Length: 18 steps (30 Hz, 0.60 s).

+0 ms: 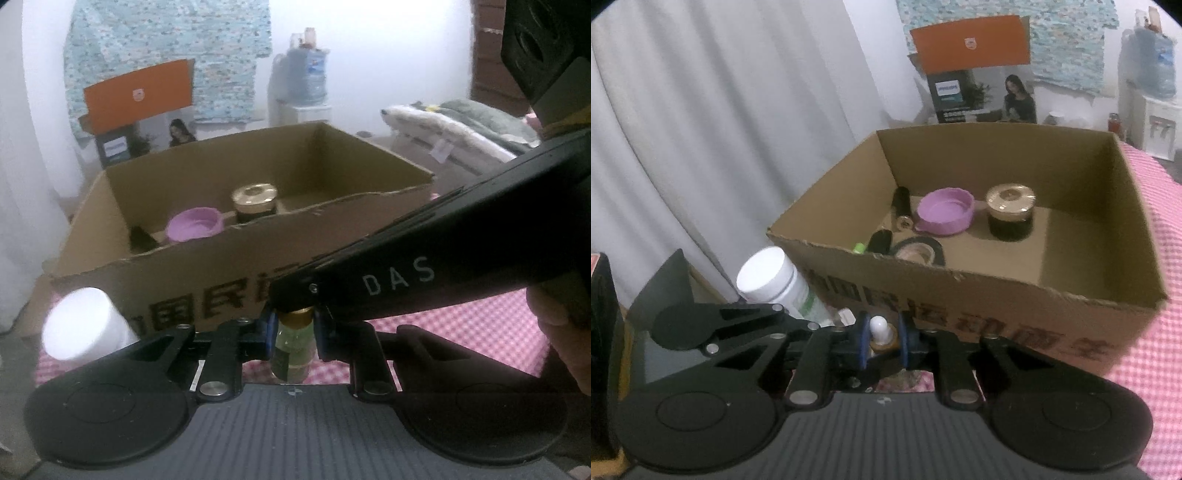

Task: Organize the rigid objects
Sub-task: 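Grasp the green dropper bottle with the right gripper, then lift the green dropper bottle and carry it toward the box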

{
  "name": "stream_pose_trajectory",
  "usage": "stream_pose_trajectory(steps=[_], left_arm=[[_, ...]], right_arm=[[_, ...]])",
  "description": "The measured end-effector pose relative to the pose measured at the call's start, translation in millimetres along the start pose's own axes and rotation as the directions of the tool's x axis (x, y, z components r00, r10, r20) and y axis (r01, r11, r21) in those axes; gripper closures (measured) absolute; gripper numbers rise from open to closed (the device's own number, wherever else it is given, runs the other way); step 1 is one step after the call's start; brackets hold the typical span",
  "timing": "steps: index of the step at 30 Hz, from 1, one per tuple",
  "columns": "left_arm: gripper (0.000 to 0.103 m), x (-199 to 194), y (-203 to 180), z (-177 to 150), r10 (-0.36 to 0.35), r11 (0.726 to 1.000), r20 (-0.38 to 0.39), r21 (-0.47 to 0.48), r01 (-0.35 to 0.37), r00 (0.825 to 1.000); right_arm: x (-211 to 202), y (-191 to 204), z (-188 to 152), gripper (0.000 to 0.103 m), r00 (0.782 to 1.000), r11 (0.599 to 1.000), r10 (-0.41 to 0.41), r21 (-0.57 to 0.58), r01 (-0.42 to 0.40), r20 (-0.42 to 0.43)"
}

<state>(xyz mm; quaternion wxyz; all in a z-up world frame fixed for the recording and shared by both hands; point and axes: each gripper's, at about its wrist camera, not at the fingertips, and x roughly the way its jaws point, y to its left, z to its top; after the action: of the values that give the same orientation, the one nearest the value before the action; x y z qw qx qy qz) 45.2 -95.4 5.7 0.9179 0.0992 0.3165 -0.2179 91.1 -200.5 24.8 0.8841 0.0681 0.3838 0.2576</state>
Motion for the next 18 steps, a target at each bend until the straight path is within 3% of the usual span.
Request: stream_pose_trajectory(steps=[7,13,18], left_arm=[[0.082,-5.7,-11.3,-3.7,-0.071,0.997,0.005,0.028,0.071,0.997],[0.069,-3.5,-16.3,-10.1,-0.056,0.994,0.021,0.098,0.053,0.998],[0.065,13.3,-18.7,-16.9,-0.038,0.992,-0.043,0.117,0.043,0.998]], right_arm=[[-19.4,-4.4,-11.0,0.086,1.000,1.000,-0.029,0.007,0.029,-0.006],[-23.7,-8.2,-14.8,0.087,1.000,1.000,-0.025,0.015,0.025,-0.006],[-21.8,-5.5,-14.1,0.086,1.000,1.000,-0.015,0.002,0.015,-0.010]])
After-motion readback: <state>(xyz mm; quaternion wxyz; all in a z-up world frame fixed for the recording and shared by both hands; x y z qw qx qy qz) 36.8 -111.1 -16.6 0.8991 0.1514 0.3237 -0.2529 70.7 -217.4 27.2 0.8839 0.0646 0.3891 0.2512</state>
